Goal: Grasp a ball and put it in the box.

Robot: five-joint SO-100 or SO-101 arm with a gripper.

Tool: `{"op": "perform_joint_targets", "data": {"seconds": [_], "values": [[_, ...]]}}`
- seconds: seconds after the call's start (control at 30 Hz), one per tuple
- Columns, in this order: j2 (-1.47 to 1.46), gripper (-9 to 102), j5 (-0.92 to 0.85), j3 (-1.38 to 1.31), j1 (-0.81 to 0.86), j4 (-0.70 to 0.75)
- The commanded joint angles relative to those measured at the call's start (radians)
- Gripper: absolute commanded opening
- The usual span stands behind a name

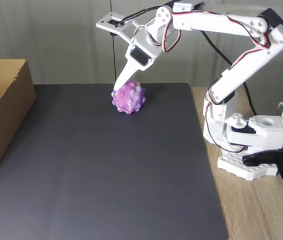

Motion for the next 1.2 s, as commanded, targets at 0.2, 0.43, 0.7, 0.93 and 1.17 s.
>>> {"op": "perform_joint_targets", "data": {"seconds": [0.2,0.43,0.7,0.93,1.17], "values": [[-0.077,39,0.021,0.006,-0.006,-0.08],[-0.14,38,0.043,0.009,-0.011,-0.118],[-0.169,33,0.081,0.043,-0.021,-0.15],[-0.16,26,0.114,0.089,-0.044,-0.15],[-0.173,28,0.12,0.1,-0.048,-0.181]]}}
